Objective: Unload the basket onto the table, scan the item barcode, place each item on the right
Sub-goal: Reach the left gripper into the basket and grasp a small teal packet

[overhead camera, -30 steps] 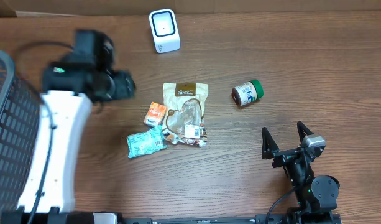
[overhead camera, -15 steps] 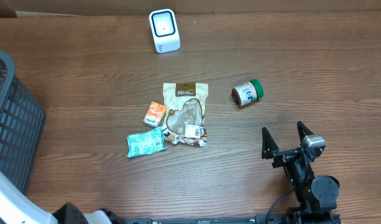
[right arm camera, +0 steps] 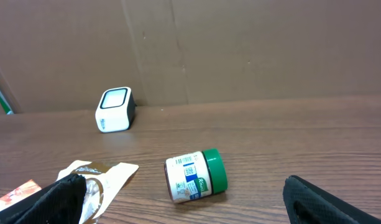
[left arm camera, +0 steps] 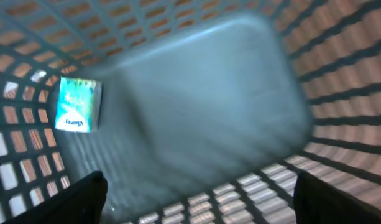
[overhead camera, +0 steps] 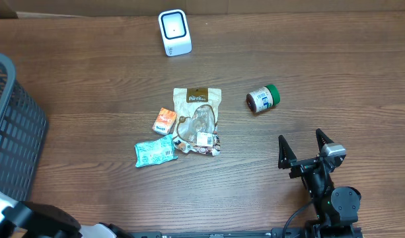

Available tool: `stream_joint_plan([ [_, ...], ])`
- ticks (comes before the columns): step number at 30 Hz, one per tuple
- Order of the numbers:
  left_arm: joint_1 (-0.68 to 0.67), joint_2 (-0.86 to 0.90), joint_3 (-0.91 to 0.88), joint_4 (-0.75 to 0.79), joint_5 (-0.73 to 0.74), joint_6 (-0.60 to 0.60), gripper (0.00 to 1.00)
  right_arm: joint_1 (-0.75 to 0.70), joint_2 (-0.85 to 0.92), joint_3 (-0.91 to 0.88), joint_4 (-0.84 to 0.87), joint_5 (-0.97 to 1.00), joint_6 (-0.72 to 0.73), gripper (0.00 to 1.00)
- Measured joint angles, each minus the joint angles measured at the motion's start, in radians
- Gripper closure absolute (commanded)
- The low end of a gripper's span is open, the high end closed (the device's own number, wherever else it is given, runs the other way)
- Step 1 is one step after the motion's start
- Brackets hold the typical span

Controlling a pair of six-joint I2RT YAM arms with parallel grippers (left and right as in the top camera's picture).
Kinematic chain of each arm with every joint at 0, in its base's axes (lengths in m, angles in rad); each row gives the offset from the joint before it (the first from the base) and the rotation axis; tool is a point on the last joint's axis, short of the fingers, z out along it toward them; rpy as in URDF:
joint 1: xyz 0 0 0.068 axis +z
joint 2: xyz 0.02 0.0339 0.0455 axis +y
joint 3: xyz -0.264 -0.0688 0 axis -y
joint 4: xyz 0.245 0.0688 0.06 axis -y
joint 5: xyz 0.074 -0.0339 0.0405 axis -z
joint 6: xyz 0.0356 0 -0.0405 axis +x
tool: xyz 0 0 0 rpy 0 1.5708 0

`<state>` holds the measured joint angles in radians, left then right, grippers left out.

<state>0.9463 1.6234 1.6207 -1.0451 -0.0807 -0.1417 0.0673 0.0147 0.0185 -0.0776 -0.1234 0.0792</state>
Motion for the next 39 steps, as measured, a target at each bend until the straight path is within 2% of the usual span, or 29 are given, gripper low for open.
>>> stream_joint_plan([
  [7, 0.096, 0.026, -0.179, 0.181, -0.017, 0.135, 0.11, 0.0, 0.0, 0.0, 0.0, 0.0, -0.001, 0.0],
  [14, 0.171, 0.15, -0.216, 0.268, -0.026, 0.216, 0.15, 0.0, 0.0, 0.0, 0.0, 0.0, 0.0, 0.0],
  [20, 0.193, 0.219, -0.222, 0.332, -0.041, 0.24, 0.22, 0.0, 0.0, 0.0, 0.0, 0.0, 0.0, 0.0],
  [26, 0.193, 0.266, -0.222, 0.404, -0.117, 0.247, 0.2, 0.0, 0.0, 0.0, 0.0, 0.0, -0.001, 0.0],
  [32, 0.208, 0.292, -0.222, 0.447, -0.15, 0.247, 0.26, 0.0, 0.0, 0.0, 0.0, 0.0, -0.001, 0.0],
  [39, 0.272, 0.314, -0.222, 0.471, -0.164, 0.245, 0.26, 0.0, 0.0, 0.0, 0.0, 0.0, 0.0, 0.0],
])
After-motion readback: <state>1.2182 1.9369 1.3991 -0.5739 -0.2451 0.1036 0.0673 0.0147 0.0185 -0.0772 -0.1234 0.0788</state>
